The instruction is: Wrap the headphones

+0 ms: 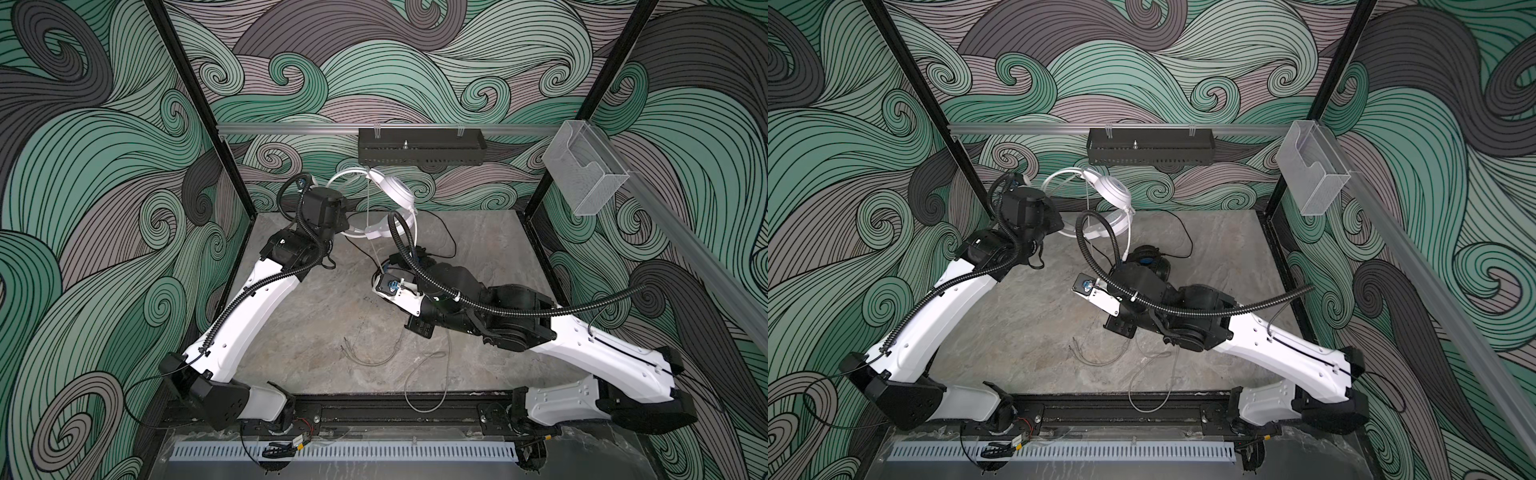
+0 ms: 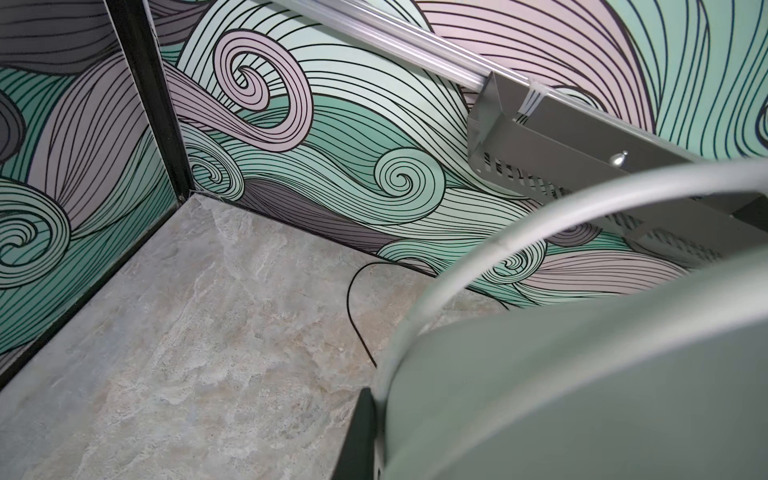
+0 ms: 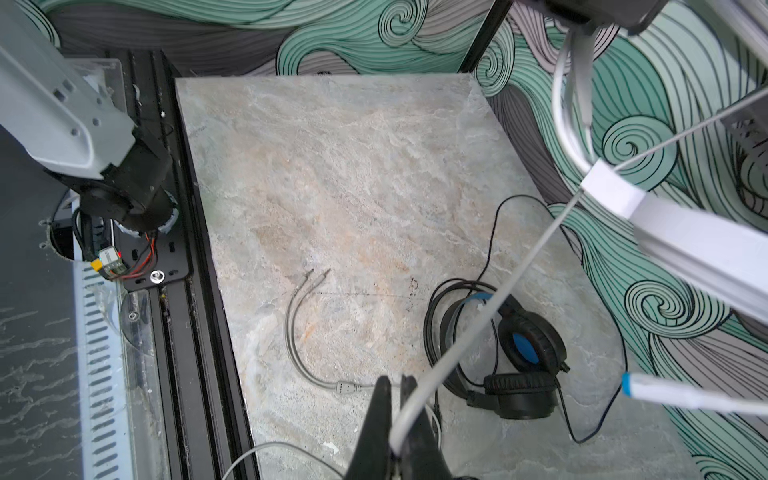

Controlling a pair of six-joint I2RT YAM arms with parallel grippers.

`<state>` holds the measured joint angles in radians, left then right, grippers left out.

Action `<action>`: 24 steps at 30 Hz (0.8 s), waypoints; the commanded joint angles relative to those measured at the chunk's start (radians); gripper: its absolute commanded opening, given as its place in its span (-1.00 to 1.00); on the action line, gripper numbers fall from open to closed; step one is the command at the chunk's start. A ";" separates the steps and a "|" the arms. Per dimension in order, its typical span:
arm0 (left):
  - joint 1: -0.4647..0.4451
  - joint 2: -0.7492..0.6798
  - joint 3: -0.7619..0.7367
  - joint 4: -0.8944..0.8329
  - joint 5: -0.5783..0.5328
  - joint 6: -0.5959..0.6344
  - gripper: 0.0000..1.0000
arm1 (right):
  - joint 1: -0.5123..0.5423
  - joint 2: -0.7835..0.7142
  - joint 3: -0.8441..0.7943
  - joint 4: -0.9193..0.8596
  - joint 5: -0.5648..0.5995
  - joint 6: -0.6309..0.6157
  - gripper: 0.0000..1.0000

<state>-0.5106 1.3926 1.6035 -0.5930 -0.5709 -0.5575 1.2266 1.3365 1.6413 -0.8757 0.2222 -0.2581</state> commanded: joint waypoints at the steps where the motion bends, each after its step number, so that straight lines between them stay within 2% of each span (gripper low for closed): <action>1: -0.026 -0.001 0.012 0.111 -0.156 0.036 -1.00 | 0.022 0.040 0.110 -0.102 -0.018 -0.026 -1.00; 7: -0.118 0.003 0.013 0.053 -0.230 0.059 -1.00 | 0.021 0.148 0.317 -0.159 0.006 -0.062 -1.00; 10: -0.132 -0.017 -0.020 0.051 -0.200 0.036 -1.00 | 0.021 0.187 0.360 -0.161 -0.025 -0.058 -1.00; 16: -0.135 -0.066 -0.072 0.059 -0.111 0.033 -1.00 | 0.019 0.185 0.331 -0.130 -0.058 -0.028 -1.00; 24: -0.132 -0.124 -0.142 0.078 -0.081 0.029 -1.00 | -0.007 0.093 0.218 -0.001 -0.105 0.011 -1.00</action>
<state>-0.6449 1.3128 1.4521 -0.5827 -0.6674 -0.4992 1.2304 1.4830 1.8854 -0.9588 0.1547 -0.2794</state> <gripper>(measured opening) 0.070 0.057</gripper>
